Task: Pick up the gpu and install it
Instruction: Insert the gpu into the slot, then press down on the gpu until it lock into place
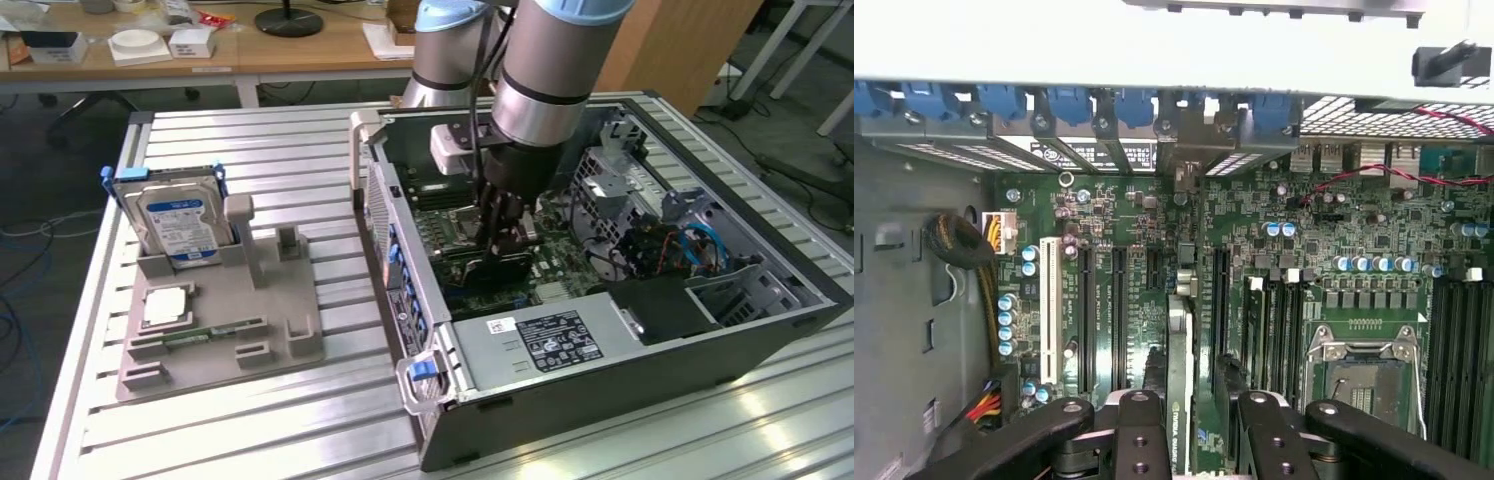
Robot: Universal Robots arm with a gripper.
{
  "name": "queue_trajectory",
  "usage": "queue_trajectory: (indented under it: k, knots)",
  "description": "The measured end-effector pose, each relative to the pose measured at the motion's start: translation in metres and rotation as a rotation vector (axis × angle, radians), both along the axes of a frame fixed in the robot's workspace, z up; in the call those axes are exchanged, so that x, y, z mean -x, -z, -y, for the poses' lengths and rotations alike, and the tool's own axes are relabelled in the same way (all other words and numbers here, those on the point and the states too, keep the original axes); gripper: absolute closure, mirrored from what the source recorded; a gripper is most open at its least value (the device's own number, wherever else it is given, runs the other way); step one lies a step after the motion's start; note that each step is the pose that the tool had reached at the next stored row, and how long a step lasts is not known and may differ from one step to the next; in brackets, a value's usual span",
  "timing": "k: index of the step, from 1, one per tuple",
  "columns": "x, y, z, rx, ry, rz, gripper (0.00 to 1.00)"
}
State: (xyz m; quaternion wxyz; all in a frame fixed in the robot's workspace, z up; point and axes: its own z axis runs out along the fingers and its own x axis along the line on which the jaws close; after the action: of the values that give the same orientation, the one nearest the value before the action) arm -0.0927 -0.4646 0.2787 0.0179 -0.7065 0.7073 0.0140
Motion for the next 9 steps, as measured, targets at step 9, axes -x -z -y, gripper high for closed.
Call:
queue_trajectory:
  k: [9]
  knots:
    - [0.0000,-0.0036,0.0000,0.0000,0.000,0.0001,0.90]
